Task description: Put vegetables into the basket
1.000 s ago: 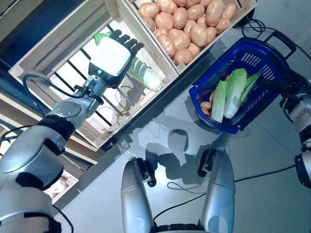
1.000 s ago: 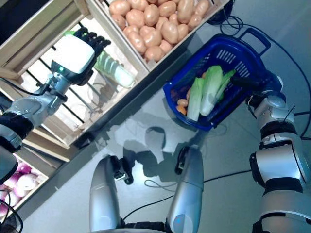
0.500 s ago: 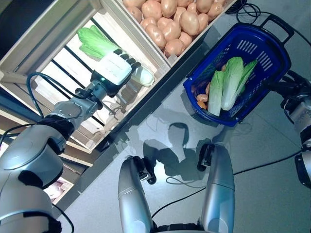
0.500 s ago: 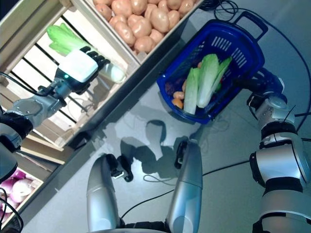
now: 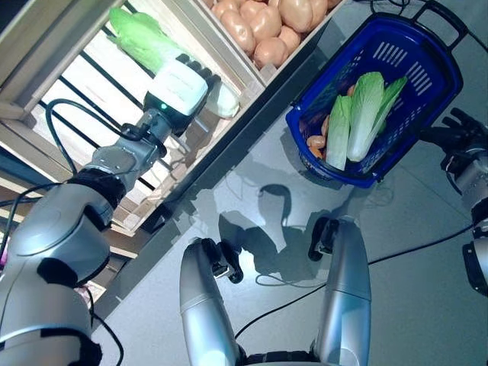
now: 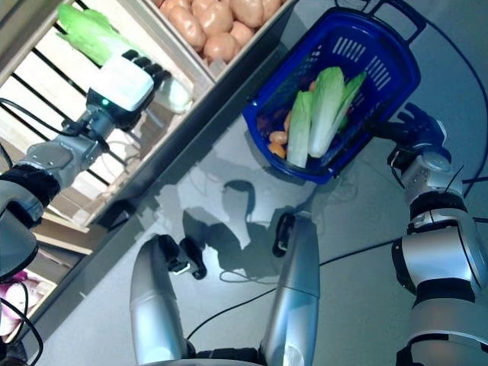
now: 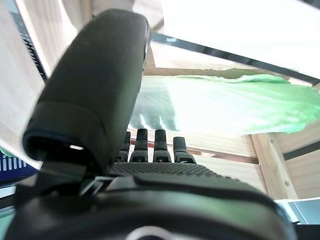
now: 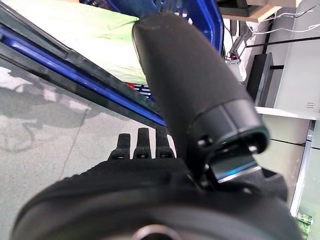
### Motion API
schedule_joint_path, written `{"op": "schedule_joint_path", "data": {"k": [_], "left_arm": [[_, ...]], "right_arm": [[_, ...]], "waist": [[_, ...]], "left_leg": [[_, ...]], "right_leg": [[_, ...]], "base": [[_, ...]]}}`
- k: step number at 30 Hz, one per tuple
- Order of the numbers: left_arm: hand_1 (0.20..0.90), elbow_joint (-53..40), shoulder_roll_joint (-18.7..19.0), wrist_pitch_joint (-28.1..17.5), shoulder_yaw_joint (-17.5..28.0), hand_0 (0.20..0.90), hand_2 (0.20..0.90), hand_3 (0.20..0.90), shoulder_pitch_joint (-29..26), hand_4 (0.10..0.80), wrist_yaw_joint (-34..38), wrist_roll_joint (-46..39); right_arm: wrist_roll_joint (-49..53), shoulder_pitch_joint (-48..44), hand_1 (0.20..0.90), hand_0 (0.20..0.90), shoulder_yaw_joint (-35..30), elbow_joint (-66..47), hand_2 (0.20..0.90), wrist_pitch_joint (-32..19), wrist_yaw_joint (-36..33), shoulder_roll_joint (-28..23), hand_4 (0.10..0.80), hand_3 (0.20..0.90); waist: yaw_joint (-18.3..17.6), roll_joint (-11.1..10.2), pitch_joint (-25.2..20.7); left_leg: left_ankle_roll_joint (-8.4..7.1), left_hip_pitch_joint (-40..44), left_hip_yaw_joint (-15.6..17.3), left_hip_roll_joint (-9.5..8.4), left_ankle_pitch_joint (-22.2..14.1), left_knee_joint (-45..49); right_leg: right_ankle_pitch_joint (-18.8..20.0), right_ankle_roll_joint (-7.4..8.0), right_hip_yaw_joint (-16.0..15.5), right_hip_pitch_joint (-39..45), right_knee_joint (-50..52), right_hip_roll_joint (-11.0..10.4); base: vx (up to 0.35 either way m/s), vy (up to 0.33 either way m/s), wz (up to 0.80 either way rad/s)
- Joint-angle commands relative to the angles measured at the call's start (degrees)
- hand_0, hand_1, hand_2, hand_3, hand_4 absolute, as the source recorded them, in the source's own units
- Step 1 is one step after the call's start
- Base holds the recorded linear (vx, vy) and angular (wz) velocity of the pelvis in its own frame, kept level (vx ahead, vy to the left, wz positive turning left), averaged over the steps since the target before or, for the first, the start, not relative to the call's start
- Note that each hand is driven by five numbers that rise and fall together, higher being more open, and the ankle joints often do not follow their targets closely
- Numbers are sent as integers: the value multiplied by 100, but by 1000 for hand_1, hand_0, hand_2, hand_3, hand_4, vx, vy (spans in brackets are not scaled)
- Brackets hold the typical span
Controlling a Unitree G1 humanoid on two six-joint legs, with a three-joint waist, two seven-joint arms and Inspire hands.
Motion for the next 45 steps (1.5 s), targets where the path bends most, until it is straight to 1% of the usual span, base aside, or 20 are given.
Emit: {"op": "schedule_joint_path", "data": {"k": [1, 3, 6, 14, 17, 18, 24, 25, 28, 30, 34, 37, 40, 44, 45], "left_arm": [[900, 255, 264, 268, -78, 900, 900, 900, -890, 800, 414, 130], [900, 270, 241, 195, -79, 900, 900, 900, -935, 800, 618, 153], [900, 261, 237, 127, -120, 900, 900, 900, -976, 800, 470, 181], [900, 343, 165, 368, -184, 900, 900, 900, -988, 800, -158, 59], [900, 368, 162, 335, -201, 900, 900, 900, -1019, 800, -370, 77], [900, 399, 143, 317, -222, 900, 900, 900, -1035, 800, -547, 80], [900, 459, 23, 389, -278, 900, 900, 900, -1075, 800, -1146, 61], [307, 496, -7, 322, -290, 307, 307, 307, -1089, 405, -1368, -26], [300, 541, -46, 265, -276, 300, 300, 300, -1064, 400, -1848, -237], [300, 575, -60, 283, -245, 300, 300, 300, -1032, 400, -1897, -272], [300, 783, -36, 117, -197, 300, 300, 300, -958, 400, -1870, -210], [300, 837, -14, 93, -168, 300, 300, 300, -873, 400, -1825, -220], [300, 907, -24, 9, -112, 300, 300, 300, -788, 400, -1615, -171], [300, 899, 6, -74, -58, 300, 300, 300, -721, 400, -1329, -173], [300, 898, 27, -131, -39, 300, 300, 300, -684, 400, -1208, -182]], "right_arm": [[292, -95, 900, 900, -30, -184, 900, -617, 150, -399, 800, 900], [312, -62, 900, 900, -26, -198, 900, -598, 171, -369, 800, 900], [347, 38, 900, 900, -70, -214, 900, -651, 238, -364, 800, 900], [356, 60, 900, 900, -88, -271, 900, -674, 394, -286, 800, 900], [455, 93, 900, 900, -115, -317, 900, -655, 400, -283, 800, 900], [470, 93, 900, 900, -124, -325, 900, -639, 424, -276, 800, 900], [427, 145, 900, 900, -167, -402, 900, -667, 480, -210, 800, 900], [408, 141, 900, 900, -173, -407, 900, -674, 489, -207, 800, 900], [354, 180, 900, 900, -209, -443, 900, -643, 519, -250, 800, 900], [355, 176, 900, 900, -222, -435, 900, -622, 522, -272, 800, 900], [590, 264, 900, 900, -391, -364, 900, -549, 613, -379, 800, 900], [611, 300, 900, 900, -464, -333, 900, -538, 634, -393, 800, 900], [718, 342, 900, 900, -497, -301, 900, -491, 679, -351, 800, 900], [815, 401, 900, 900, -514, -272, 900, -580, 729, -321, 800, 900], [854, 414, 900, 900, -515, -281, 900, -617, 774, -303, 800, 900]], "waist": [[-147, -268, -16], [-158, -276, -16], [-178, -275, -15], [-211, -282, -16], [-219, -286, -16], [-235, -290, -16], [-287, -312, -17], [-299, -322, -22], [-335, -348, -73], [-346, -358, -96], [-358, -379, -177], [-351, -384, -226], [-341, -389, -274], [-311, -374, -342], [-308, -368, -393]], "left_leg": [[-734, -405, -621, 293, 12, -121], [-727, -475, -649, 306, -3, -65], [-721, -537, -670, 317, -25, -13], [-706, -855, -802, 390, -128, 303], [-697, -935, -832, 390, -165, 387], [-688, -978, -846, 392, -181, 430], [-653, -1063, -881, 419, -226, 560], [-642, -1065, -896, 429, -237, 599], [-625, -1102, -909, 482, -250, 675], [-617, -1107, -920, 502, -266, 714], [-593, -1099, -950, 552, -307, 812], [-579, -1090, -952, 559, -312, 830], [-549, -1047, -923, 555, -289, 764], [-494, -820, -788, 534, -218, 519], [-491, -654, -703, 518, -160, 349]], "right_leg": [[567, 673, 306, 296, -639, -538], [578, 673, 337, 220, -596, -548], [577, 669, 354, 163, -555, -554], [521, 659, 515, -176, -233, -568], [509, 654, 551, -269, -155, -570], [495, 651, 573, -326, -93, -557], [478, 630, 616, -422, 5, -538], [473, 622, 626, -435, 39, -535], [444, 598, 637, -480, 118, -527], [425, 587, 638, -481, 148, -532], [366, 565, 661, -485, 253, -556], [355, 550, 653, -491, 290, -563], [382, 547, 620, -450, 239, -563], [417, 541, 488, -217, 52, -593], [441, 539, 417, -28, -105, -594]], "base": [[-8, -8, -4], [0, 0, 0], [0, 0, 0], [18, 7, -1], [0, 0, 0], [0, 0, 0], [1, 3, -1], [14, 12, -3], [15, 27, -8], [19, 32, -10], [17, 9, -5], [12, 18, -2], [-4, 28, -4], [0, 0, 0], [33, 11, -1]]}}
